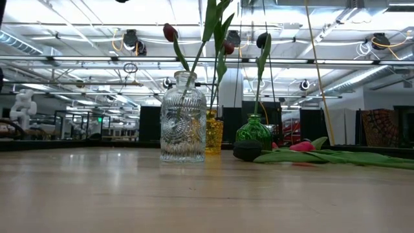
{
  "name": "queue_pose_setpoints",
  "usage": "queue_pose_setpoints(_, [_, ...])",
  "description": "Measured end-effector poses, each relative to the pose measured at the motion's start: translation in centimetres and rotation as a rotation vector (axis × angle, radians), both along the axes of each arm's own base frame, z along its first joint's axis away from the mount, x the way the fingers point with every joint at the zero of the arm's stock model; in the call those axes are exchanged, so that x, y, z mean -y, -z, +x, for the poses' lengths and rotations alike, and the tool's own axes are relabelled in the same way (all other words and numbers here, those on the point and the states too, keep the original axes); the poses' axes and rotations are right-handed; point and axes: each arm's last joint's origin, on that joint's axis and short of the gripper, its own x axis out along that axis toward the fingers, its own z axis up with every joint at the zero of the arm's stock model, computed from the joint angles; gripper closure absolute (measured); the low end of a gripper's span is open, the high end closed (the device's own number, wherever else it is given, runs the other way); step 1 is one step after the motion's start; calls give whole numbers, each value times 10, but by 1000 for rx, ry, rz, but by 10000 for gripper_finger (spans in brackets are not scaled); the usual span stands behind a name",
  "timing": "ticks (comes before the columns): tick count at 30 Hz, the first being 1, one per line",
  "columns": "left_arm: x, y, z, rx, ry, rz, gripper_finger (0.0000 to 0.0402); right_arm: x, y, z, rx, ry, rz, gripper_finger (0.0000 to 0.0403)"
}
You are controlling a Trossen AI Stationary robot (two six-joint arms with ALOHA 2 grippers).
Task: Sort flowers into vase by color
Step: Put the bottom left black flower in the green flower vase
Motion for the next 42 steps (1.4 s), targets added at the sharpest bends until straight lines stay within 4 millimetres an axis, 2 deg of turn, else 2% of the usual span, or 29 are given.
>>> queue_pose_setpoints(10, [-3, 1, 1, -14, -10, -7, 399, -1, -2, -4, -1, -9, -5, 227])
queue_pose_setpoints(26, [-2, 1, 1, -11, -5, -11, 399, 4, 1, 2, -6, -6, 8, 324])
queue_pose_setpoints(33, [-2, 1, 1, -16, 14, -63, 380, 3, 2, 2, -9, -6, 3, 392])
queue_pose_setpoints(42, [-3, 1, 1, -19, -22, -76, 366, 4, 1, 2, -8, 2, 0, 400])
